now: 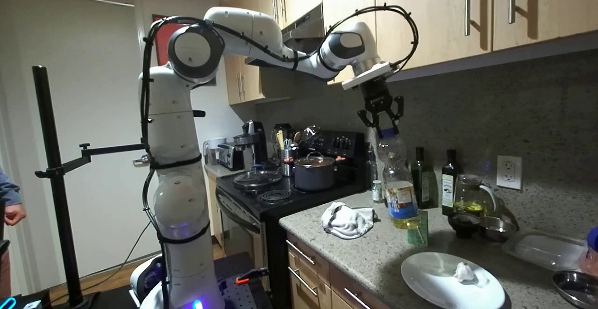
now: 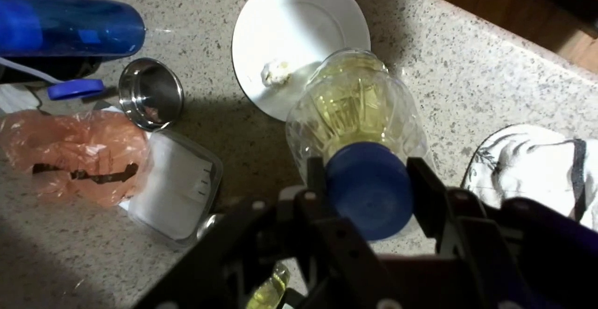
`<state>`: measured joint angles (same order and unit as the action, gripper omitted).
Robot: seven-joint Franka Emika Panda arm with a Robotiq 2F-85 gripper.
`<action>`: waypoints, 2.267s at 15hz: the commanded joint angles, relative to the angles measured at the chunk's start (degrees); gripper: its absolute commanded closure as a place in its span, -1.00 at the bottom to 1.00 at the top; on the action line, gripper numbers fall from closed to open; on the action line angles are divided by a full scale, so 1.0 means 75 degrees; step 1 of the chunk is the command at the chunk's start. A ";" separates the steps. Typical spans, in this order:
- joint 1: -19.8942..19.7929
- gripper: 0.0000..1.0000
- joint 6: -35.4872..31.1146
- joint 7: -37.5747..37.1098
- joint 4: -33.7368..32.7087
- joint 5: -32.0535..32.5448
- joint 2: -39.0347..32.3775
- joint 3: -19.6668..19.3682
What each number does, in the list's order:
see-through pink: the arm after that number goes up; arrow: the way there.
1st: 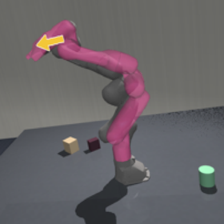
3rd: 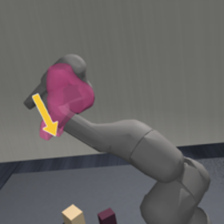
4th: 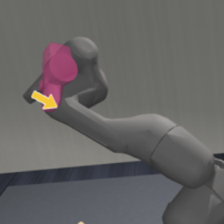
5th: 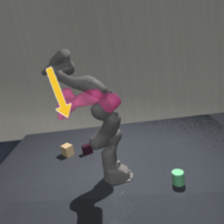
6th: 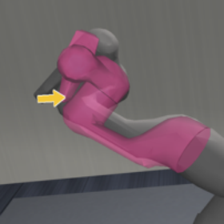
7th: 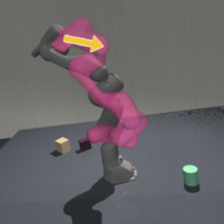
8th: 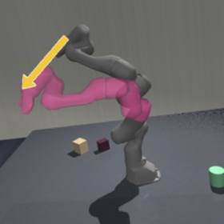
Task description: Pick the container of cooking oil and put it on the plate
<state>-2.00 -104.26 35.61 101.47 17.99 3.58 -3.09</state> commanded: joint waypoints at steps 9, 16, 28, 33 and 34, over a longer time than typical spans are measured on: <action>-0.0108 0.57 -0.0576 -0.0797 0.1506 -0.0461 0.0137 -0.0111; -0.0301 0.57 -0.1622 -0.0956 0.2310 -0.1562 0.0540 -0.0459; -0.0531 0.57 -0.1997 -0.1307 0.2157 -0.1618 0.0786 -0.0819; -0.0500 0.07 -0.2161 -0.1273 0.2111 -0.1536 0.0628 -0.0799; -0.0481 0.07 -0.2209 -0.1274 0.2047 -0.1537 0.0618 -0.0782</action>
<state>-5.48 -120.96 26.03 116.90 6.51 8.24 -9.06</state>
